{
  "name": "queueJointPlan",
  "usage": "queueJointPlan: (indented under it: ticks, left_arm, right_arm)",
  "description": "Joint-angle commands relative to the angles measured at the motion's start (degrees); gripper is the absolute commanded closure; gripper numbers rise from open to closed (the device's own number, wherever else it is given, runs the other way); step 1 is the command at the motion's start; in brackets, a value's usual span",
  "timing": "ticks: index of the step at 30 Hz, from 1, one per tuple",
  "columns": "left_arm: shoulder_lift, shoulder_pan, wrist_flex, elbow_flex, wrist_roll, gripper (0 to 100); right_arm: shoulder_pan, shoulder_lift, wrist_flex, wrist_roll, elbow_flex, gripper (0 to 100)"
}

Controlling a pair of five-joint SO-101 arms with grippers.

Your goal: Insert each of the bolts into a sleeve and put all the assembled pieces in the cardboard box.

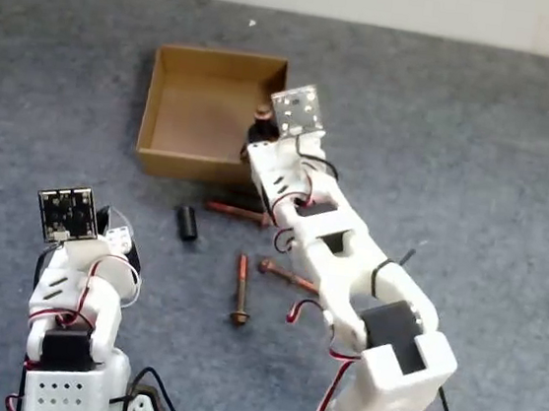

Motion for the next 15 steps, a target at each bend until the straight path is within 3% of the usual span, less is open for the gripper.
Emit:
queueJointPlan:
  ticks: [1, 7, 13, 15]
  left_arm:
    - [-0.04, -0.31, -0.26, 1.19, -0.44, 99]
    - [-0.04, -0.31, -0.26, 1.19, -0.44, 99]
    - [-0.04, -0.31, -0.26, 1.19, -0.44, 99]
    - [-0.04, -0.31, -0.26, 1.19, -0.44, 99]
  right_arm:
    - [0.84, -1.80, 3.74, -0.70, -5.23, 91.5]
    - [0.75, -8.22, 12.35, -0.70, -4.97, 87.5]
    - [0.40, -21.23, 30.64, -1.14, -4.79, 87.5]
    - [0.40, -24.31, 36.88, -5.10, -4.70, 87.5]
